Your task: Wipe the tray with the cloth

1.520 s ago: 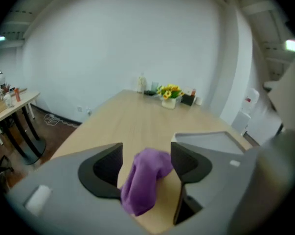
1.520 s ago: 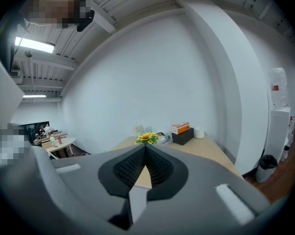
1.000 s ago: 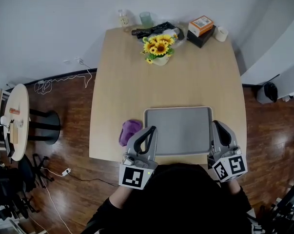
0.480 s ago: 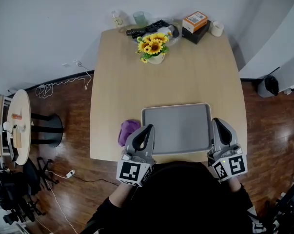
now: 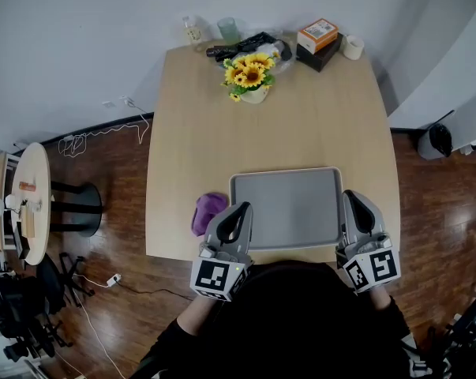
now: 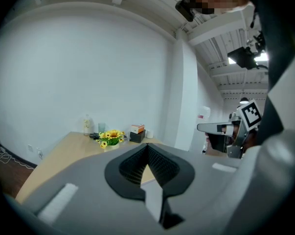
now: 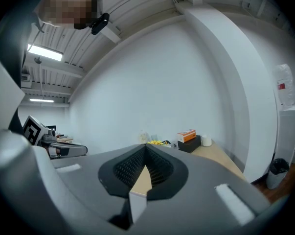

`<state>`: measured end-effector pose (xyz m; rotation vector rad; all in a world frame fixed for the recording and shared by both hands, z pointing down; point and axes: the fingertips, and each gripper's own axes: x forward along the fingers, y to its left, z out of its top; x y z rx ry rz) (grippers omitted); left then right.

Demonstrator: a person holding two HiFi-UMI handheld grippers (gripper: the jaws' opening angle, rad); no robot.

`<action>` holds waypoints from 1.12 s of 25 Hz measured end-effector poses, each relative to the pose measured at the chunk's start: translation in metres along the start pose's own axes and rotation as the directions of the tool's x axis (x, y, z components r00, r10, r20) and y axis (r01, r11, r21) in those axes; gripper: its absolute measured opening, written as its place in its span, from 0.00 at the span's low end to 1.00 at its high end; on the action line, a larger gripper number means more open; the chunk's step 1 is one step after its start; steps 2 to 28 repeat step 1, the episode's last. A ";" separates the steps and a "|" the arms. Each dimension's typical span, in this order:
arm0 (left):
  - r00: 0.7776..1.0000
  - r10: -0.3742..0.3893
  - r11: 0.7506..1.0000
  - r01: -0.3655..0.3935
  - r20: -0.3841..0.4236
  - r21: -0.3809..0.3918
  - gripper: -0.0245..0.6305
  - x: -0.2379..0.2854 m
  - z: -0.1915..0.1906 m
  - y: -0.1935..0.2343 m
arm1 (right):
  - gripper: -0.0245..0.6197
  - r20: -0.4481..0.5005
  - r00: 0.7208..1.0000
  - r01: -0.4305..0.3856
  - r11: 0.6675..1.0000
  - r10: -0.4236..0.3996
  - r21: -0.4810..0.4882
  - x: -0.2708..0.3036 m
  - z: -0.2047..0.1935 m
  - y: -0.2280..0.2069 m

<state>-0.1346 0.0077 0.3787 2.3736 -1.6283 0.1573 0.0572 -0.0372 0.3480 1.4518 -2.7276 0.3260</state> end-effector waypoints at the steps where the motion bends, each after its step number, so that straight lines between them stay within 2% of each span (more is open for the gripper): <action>1: 1.000 0.002 1.000 -0.002 -0.009 -0.002 0.04 -0.001 -0.002 0.001 | 0.04 -0.003 1.000 0.000 1.000 0.000 0.002 0.000 -0.001 0.000; 28: 1.000 0.002 1.000 -0.002 -0.009 -0.002 0.04 -0.001 -0.002 0.001 | 0.04 -0.003 1.000 0.000 1.000 0.000 0.002 0.000 -0.001 0.000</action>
